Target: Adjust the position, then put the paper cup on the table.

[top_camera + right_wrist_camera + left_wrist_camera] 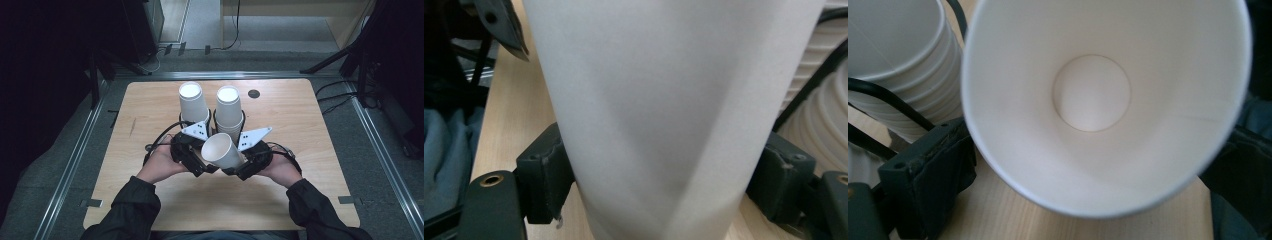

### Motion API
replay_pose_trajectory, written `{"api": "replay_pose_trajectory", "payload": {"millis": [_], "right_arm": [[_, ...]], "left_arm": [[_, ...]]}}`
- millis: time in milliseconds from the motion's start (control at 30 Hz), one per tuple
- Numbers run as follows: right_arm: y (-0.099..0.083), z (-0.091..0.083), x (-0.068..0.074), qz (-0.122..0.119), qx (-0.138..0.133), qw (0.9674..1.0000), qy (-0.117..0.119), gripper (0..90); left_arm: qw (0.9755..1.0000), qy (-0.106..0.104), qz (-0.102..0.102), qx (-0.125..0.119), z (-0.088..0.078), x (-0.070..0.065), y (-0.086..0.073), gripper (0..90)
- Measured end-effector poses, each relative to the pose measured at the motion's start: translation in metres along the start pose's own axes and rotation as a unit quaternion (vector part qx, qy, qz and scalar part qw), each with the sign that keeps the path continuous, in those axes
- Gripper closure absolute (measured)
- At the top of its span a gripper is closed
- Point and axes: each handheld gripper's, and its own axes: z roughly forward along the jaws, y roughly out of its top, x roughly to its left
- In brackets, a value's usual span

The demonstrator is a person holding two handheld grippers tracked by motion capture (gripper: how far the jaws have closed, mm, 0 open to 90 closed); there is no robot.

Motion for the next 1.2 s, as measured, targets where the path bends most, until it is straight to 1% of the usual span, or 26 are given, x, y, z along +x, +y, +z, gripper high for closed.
{"api": "replay_pose_trajectory", "payload": {"millis": [33, 67, 133, 167, 200, 267, 333, 400, 467, 500, 600, 633, 667, 700, 733, 767, 833, 867, 900, 967, 1033, 1067, 1100, 1133, 1200], "right_arm": [[0.001, -0.001, 0.0, 0.001, -0.003, 1.0, -0.001, 22.4], [0.003, -0.003, -0.001, 0.004, -0.011, 0.9999, -0.004, 22.4], [0.003, -0.004, -0.001, 0.007, -0.012, 0.9999, -0.001, 22.4], [0.003, -0.005, -0.002, 0.008, -0.012, 0.9999, -0.002, 22.4], [0.001, -0.005, -0.003, 0.011, -0.008, 0.9999, 0.0, 22.4], [0.001, -0.005, -0.003, 0.011, -0.007, 0.9999, 0.0, 22.3], [0.0, -0.004, -0.003, 0.014, -0.002, 0.9999, -0.01, 22.4], [0.001, -0.003, -0.004, 0.019, 0.003, 0.9997, -0.017, 22.3], [0.001, -0.003, -0.004, 0.02, -0.003, 0.9997, -0.012, 22.3], [0.002, -0.002, -0.005, 0.02, -0.007, 0.9997, -0.01, 22.3], [0.0, -0.001, -0.006, 0.023, -0.004, 0.9997, -0.009, 22.3], [0.0, -0.001, -0.006, 0.026, -0.003, 0.9996, -0.009, 22.3], [-0.001, 0.0, -0.007, 0.028, -0.002, 0.9996, -0.006, 22.3], [-0.001, 0.0, -0.007, 0.028, -0.002, 0.9996, -0.006, 22.3], [-0.001, 0.001, -0.006, 0.028, -0.002, 0.9996, -0.006, 22.4], [-0.001, 0.001, -0.006, 0.029, -0.003, 0.9996, -0.005, 22.3], [0.0, 0.001, -0.006, 0.031, -0.008, 0.9995, -0.002, 22.3], [0.0, 0.001, -0.006, 0.03, -0.007, 0.9995, 0.0, 22.3], [0.0, 0.001, -0.006, 0.032, -0.006, 0.9995, 0.002, 22.3], [0.0, 0.001, -0.006, 0.031, -0.005, 0.9995, 0.001, 22.3], [0.0, 0.002, -0.006, 0.031, -0.005, 0.9995, 0.005, 22.3], [0.0, 0.003, -0.006, 0.031, -0.005, 0.9995, 0.006, 22.3], [0.0, 0.004, -0.006, 0.032, -0.002, 0.9994, 0.011, 22.2], [0.001, 0.005, -0.006, 0.036, -0.001, 0.9992, 0.016, 22.2], [0.001, 0.007, -0.004, 0.031, 0.001, 0.9993, 0.021, 22.2]], "left_arm": [[1.0, 0.003, 0.005, -0.008, -0.002, -0.001, -0.001, 0.0], [0.9999, 0.005, 0.002, -0.011, -0.003, -0.001, -0.003, 0.0], [0.9998, 0.01, -0.006, -0.015, -0.003, 0.001, -0.005, 0.0], [0.9997, 0.011, -0.013, -0.021, -0.003, 0.001, -0.007, 0.0], [0.9994, 0.007, -0.021, -0.027, -0.003, 0.003, -0.01, 0.0], [0.9992, 0.006, -0.024, -0.03, -0.003, 0.004, -0.012, 0.0], [0.9986, 0.005, -0.035, -0.04, -0.004, 0.006, -0.016, 0.0], [0.9975, -0.002, -0.044, -0.054, -0.005, 0.009, -0.019, 0.0], [0.9961, -0.001, -0.055, -0.069, -0.006, 0.011, -0.022, 0.0], [0.9955, -0.003, -0.059, -0.073, -0.006, 0.012, -0.022, 0.0], [0.9945, -0.009, -0.066, -0.081, -0.005, 0.014, -0.025, 0.0], [0.9942, -0.007, -0.069, -0.082, -0.004, 0.014, -0.026, 0.0], [0.992, -0.003, -0.087, -0.091, -0.001, 0.015, -0.026, 0.0], [0.992, -0.003, -0.087, -0.091, -0.001, 0.015, -0.026, 0.0], [0.9905, -0.009, -0.098, -0.095, 0.0, 0.015, -0.025, 0.0], [0.99, -0.011, -0.1, -0.099, 0.0, 0.014, -0.025, 0.0], [0.9912, -0.011, -0.089, -0.098, 0.001, 0.013, -0.024, 0.0], [0.9914, -0.01, -0.087, -0.098, 0.002, 0.012, -0.023, 0.0], [0.9914, -0.014, -0.085, -0.099, 0.002, 0.012, -0.024, 0.0], [0.9911, -0.012, -0.085, -0.102, 0.003, 0.012, -0.024, 0.0], [0.9905, -0.016, -0.085, -0.107, 0.004, 0.012, -0.023, 0.0], [0.9905, -0.014, -0.083, -0.109, 0.004, 0.011, -0.023, 0.0], [0.9904, -0.016, -0.081, -0.111, 0.005, 0.011, -0.022, 0.0], [0.9903, -0.013, -0.079, -0.114, 0.005, 0.011, -0.021, 0.0], [0.9895, -0.016, -0.078, -0.121, 0.006, 0.01, -0.019, 0.0]]}}
